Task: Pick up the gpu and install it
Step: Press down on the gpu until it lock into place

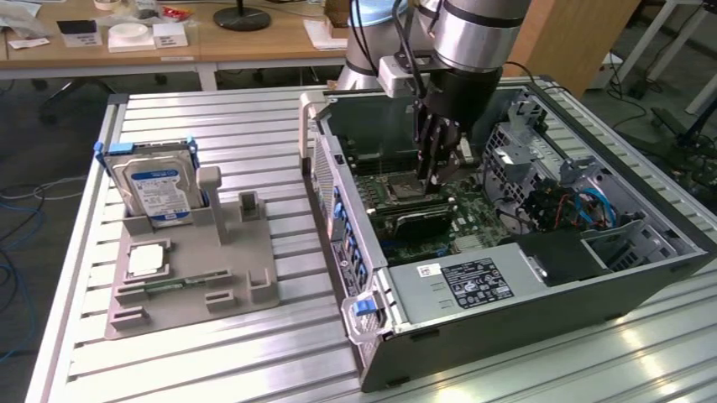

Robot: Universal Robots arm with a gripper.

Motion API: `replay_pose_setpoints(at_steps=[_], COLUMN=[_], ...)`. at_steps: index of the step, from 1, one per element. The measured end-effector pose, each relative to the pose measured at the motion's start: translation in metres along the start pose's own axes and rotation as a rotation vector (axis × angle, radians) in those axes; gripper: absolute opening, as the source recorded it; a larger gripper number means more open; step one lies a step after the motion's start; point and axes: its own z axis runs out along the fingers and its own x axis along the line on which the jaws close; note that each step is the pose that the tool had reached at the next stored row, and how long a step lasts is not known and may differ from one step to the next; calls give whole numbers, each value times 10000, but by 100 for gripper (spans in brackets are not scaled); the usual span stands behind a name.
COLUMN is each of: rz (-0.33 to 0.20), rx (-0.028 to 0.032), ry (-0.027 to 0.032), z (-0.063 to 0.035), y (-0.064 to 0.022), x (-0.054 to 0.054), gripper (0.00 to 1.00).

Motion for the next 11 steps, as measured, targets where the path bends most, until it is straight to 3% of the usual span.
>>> replay_pose_setpoints(at_steps=[11], rz=[0], rx=[0], ry=[-1], z=[-6], y=[0], x=[0], gripper=[35])
